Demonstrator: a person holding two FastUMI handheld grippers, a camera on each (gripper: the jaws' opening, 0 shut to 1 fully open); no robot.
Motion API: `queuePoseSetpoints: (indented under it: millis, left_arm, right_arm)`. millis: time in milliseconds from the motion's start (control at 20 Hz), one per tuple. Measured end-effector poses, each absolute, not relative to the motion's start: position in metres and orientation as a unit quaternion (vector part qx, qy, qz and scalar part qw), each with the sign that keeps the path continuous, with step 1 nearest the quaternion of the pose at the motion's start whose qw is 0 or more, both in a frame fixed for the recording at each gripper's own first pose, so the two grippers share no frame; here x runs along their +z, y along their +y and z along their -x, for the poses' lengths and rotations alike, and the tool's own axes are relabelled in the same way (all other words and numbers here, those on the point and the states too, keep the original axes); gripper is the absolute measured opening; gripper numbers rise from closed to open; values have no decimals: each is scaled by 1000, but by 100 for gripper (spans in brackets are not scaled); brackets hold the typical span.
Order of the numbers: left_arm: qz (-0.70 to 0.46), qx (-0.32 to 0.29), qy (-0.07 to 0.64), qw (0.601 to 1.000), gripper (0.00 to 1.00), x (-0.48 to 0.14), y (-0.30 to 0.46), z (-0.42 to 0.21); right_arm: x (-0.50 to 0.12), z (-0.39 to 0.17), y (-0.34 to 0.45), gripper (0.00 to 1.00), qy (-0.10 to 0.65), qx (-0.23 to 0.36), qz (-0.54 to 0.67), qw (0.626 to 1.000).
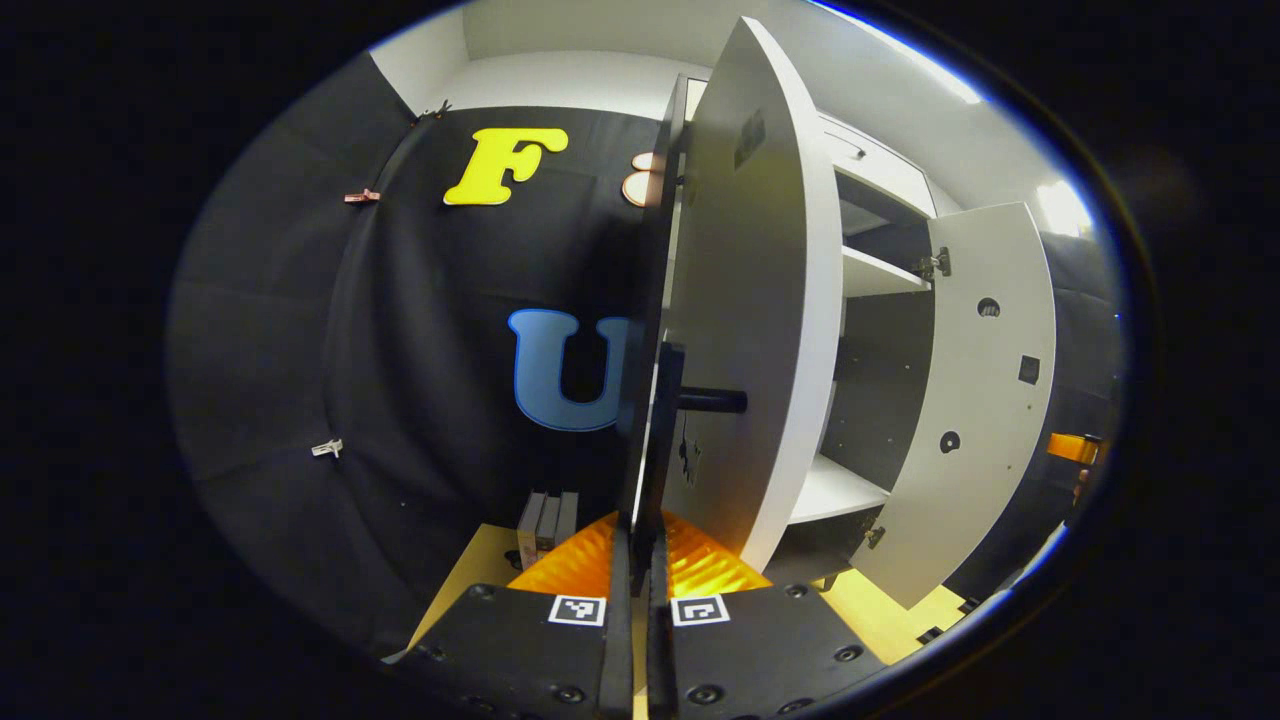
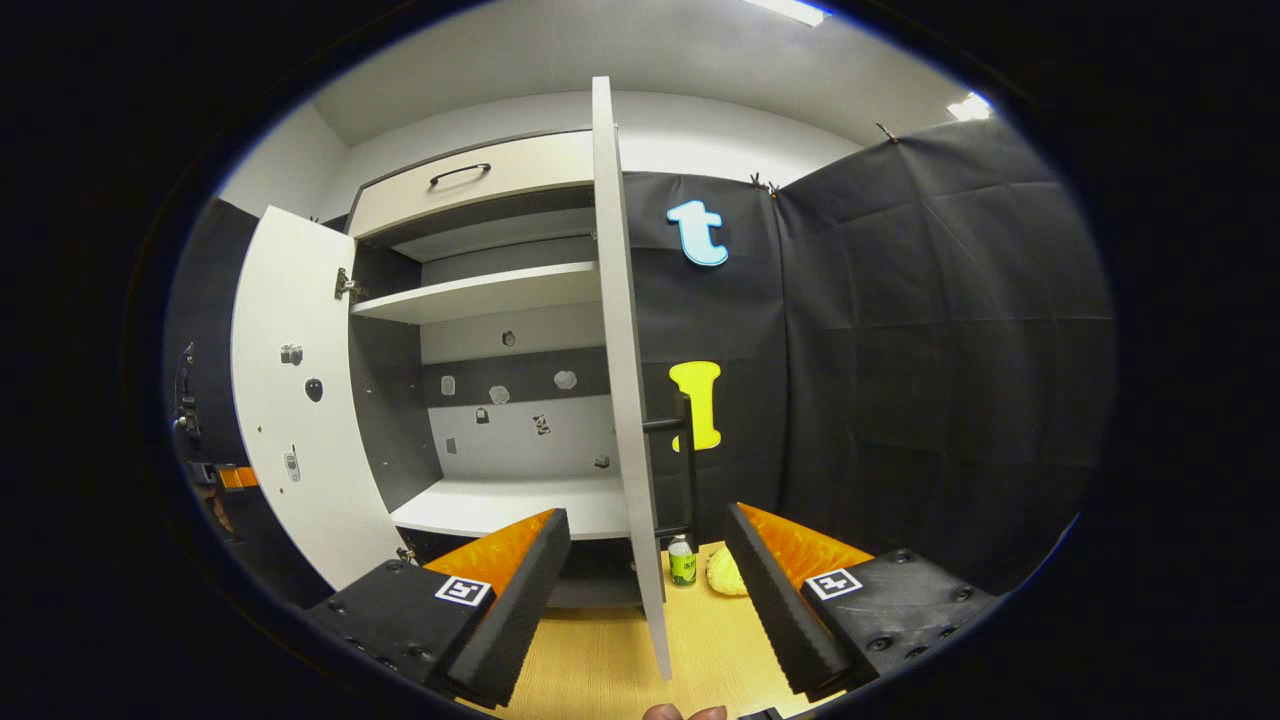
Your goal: Open the right door of the double-door shoe cabinet with the right hand, and open the left door with the left hand.
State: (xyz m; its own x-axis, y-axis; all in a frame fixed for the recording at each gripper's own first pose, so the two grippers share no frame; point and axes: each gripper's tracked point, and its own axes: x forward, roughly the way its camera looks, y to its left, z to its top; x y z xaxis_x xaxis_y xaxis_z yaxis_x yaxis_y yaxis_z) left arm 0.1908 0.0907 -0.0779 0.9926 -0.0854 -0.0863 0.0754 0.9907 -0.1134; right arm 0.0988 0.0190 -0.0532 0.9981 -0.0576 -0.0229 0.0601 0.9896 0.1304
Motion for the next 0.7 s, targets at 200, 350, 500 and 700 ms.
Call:
queuePoseSetpoints:
  millis: [200,350,500,700]
  left_arm:
    - [41,-29,34,998,12,-72,92,-185]
    - [30,-19,13,999,11,-63,92,-170]
    - [40,-7,-1,999,13,-55,92,-152]
    - [42,16,-15,999,34,-43,84,-138]
  right_arm:
    - [-54,-100,19,98,10,-22,-68,997]
    - [-52,-101,18,98,8,-16,-69,997]
    - [-49,-100,19,98,3,-9,-67,998]
    - [-47,-102,23,98,6,4,-71,997]
